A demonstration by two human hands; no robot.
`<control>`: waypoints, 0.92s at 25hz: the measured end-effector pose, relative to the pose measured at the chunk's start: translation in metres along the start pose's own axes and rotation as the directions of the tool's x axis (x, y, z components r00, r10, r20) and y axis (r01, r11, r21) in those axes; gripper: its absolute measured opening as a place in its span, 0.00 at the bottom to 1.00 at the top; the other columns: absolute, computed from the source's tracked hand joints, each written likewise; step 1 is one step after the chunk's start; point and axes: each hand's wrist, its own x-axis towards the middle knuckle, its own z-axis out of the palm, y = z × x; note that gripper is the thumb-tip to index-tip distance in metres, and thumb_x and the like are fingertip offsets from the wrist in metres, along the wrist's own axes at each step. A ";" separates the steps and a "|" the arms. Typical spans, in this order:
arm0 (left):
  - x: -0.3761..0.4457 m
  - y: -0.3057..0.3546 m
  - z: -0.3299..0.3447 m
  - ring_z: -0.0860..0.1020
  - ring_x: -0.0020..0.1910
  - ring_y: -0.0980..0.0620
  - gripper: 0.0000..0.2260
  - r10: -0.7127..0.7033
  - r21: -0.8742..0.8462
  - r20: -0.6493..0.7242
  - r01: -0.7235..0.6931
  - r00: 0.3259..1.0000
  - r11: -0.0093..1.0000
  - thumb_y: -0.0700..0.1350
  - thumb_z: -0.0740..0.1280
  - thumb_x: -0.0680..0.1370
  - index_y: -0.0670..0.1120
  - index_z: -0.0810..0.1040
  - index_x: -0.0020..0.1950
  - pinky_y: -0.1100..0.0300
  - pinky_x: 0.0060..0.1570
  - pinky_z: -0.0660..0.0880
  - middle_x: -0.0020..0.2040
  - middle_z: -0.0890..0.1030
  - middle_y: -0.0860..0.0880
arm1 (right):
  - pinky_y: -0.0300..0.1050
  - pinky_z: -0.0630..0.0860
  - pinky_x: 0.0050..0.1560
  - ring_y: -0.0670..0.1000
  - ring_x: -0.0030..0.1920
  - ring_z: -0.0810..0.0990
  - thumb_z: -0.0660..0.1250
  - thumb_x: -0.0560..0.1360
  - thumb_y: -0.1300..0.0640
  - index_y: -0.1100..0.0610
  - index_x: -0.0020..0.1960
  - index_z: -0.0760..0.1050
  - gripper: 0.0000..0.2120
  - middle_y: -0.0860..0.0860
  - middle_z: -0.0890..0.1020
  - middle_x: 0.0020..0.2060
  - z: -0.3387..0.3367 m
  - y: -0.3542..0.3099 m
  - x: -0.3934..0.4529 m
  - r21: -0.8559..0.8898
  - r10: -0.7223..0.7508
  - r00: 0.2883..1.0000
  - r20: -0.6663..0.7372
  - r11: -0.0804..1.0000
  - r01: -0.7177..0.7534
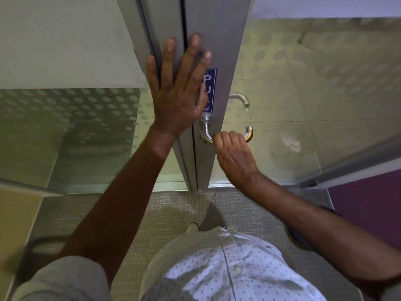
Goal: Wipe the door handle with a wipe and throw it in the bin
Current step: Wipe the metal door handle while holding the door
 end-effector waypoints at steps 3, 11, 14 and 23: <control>0.000 0.000 0.000 0.57 0.79 0.36 0.25 0.007 0.003 -0.005 -0.007 1.000 1.000 0.52 0.65 0.85 0.52 0.63 0.81 0.42 0.82 0.37 0.80 0.65 0.46 | 0.53 0.71 0.50 0.56 0.45 0.73 0.54 0.81 0.64 0.59 0.58 0.72 0.10 0.56 0.77 0.47 0.005 0.008 0.006 0.142 0.016 0.998 -0.058 0.990 -0.008; 0.001 -0.001 -0.002 0.61 0.77 0.36 0.25 0.030 -0.011 0.012 -0.030 0.999 0.999 0.52 0.65 0.85 0.51 0.63 0.81 0.42 0.82 0.36 0.79 0.65 0.46 | 0.49 0.65 0.38 0.56 0.34 0.71 0.59 0.78 0.58 0.57 0.49 0.73 0.05 0.55 0.77 0.36 0.006 0.016 0.017 0.198 0.032 0.995 -0.091 0.980 -0.013; 0.001 -0.002 -0.001 0.61 0.77 0.35 0.26 0.038 -0.009 0.013 -0.038 0.999 0.999 0.52 0.65 0.84 0.51 0.63 0.81 0.42 0.82 0.35 0.79 0.65 0.46 | 0.53 0.70 0.46 0.56 0.42 0.70 0.57 0.79 0.64 0.58 0.55 0.72 0.08 0.56 0.75 0.43 0.018 0.016 0.000 0.088 0.033 0.987 -0.157 0.996 -0.019; 0.001 -0.002 0.000 0.58 0.81 0.37 0.26 0.041 -0.003 0.014 -0.041 0.999 0.999 0.53 0.65 0.84 0.52 0.62 0.82 0.43 0.82 0.35 0.79 0.65 0.46 | 0.48 0.60 0.42 0.52 0.37 0.64 0.58 0.78 0.58 0.56 0.49 0.71 0.04 0.54 0.77 0.39 0.015 0.039 0.015 0.169 -0.098 0.991 -0.095 0.979 0.113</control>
